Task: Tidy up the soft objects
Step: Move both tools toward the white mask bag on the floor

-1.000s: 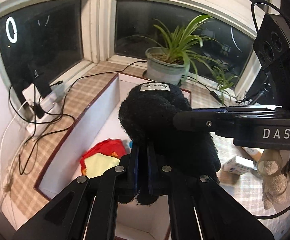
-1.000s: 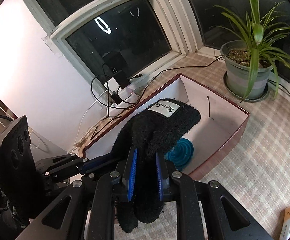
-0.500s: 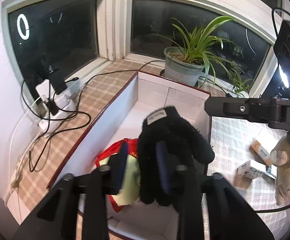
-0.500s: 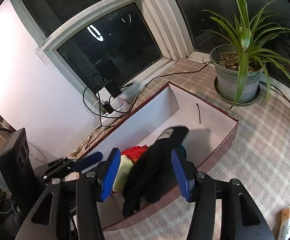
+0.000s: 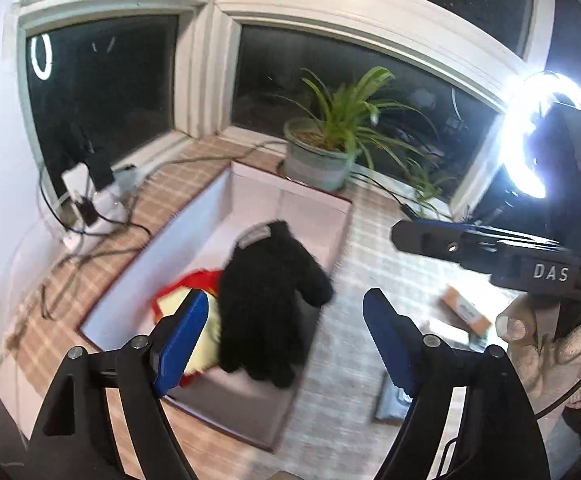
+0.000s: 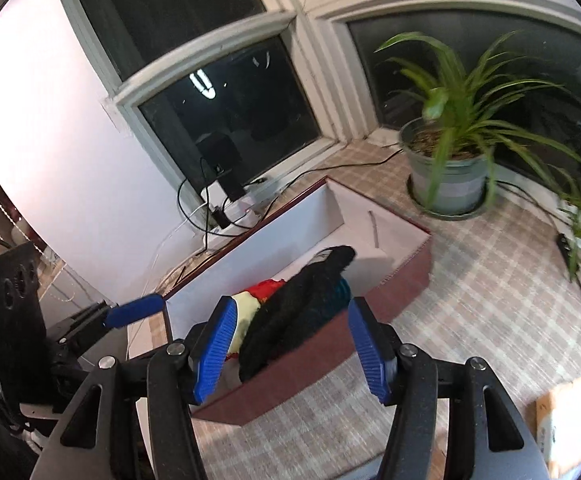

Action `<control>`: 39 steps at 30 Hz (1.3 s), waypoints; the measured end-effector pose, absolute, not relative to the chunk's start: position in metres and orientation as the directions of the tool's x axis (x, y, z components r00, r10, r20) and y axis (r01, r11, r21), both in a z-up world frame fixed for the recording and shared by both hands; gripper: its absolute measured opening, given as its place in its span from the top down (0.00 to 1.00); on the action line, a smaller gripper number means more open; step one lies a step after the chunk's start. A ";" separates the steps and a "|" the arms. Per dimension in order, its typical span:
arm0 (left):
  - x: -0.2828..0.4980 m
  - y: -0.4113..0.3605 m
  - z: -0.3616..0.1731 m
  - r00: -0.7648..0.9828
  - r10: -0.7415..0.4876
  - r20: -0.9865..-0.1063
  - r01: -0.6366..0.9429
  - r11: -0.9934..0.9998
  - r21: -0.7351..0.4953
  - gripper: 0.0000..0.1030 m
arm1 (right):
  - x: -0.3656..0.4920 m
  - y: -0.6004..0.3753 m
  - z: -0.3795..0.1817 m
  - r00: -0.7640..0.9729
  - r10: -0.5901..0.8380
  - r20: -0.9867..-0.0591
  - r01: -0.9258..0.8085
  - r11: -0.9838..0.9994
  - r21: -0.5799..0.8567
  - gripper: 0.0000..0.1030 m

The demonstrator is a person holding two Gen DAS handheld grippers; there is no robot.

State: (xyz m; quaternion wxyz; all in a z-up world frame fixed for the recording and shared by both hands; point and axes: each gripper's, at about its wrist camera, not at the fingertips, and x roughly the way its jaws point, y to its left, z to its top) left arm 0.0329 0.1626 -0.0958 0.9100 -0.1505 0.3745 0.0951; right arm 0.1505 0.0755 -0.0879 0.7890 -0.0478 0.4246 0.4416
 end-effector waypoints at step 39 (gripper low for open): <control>0.054 -0.070 -0.144 0.572 -0.265 -0.777 -0.135 0.903 -0.407 0.22 | 0.141 -0.316 -0.112 0.468 0.404 -0.786 -0.411 0.887 0.211 0.28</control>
